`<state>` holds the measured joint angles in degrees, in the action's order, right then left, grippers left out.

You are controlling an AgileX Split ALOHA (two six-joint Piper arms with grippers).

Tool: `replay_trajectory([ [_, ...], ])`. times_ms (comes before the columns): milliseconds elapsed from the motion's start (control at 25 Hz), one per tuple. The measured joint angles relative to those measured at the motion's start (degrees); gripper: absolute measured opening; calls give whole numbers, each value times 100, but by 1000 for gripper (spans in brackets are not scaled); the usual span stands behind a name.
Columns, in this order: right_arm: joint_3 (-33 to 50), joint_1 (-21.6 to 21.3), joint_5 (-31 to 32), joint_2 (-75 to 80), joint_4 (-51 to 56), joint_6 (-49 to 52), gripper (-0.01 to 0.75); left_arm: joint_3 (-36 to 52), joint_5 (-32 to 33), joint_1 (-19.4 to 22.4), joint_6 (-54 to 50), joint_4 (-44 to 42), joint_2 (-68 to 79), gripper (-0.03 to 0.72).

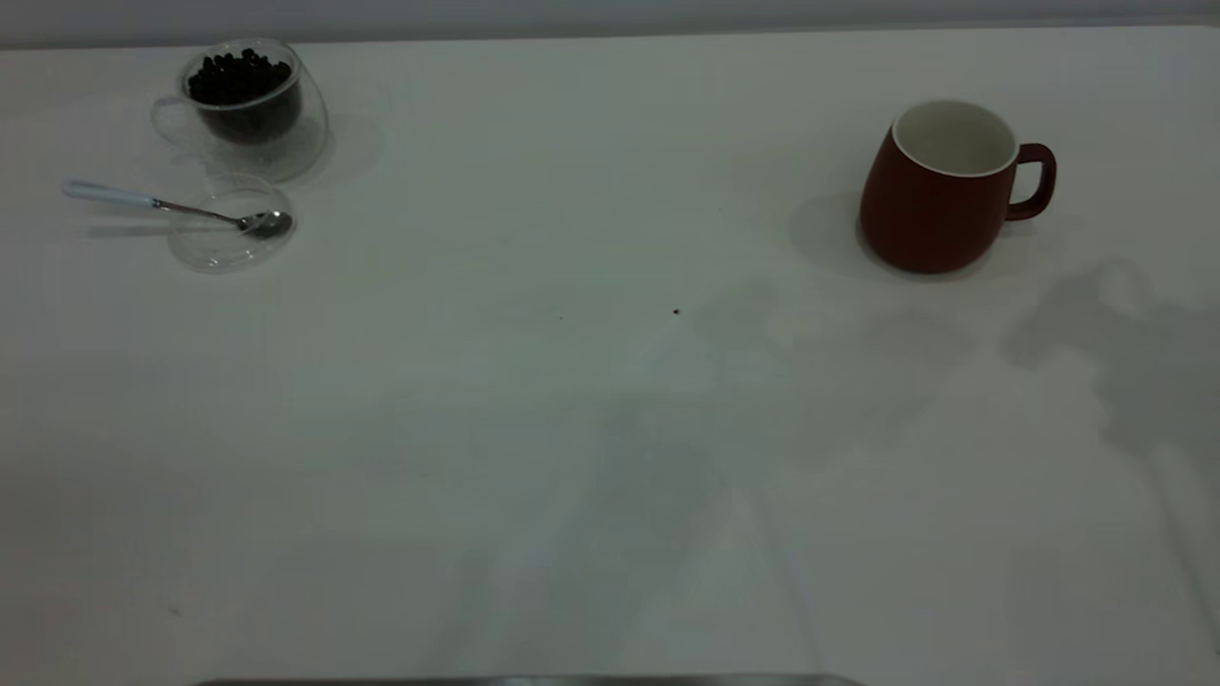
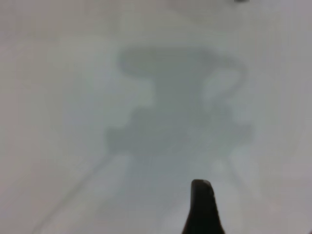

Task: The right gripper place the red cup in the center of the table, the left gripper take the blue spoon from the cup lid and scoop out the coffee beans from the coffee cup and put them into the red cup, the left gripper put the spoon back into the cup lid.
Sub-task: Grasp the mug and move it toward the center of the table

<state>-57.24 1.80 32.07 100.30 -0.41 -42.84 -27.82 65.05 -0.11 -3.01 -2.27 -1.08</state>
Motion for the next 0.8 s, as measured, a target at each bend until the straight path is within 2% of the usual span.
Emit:
replay_trajectory([
  [200, -735, 243, -158, 1216, -28, -279, 590, 0, 0, 0, 0, 0, 0, 588],
  [520, -1951, 275, -171, 2593, -157, -1191, 590, 0, 0, 0, 0, 0, 0, 588],
  [800, -2825, 275, -205, 3334, -159, -1521, 590, 0, 0, 0, 0, 0, 0, 588],
])
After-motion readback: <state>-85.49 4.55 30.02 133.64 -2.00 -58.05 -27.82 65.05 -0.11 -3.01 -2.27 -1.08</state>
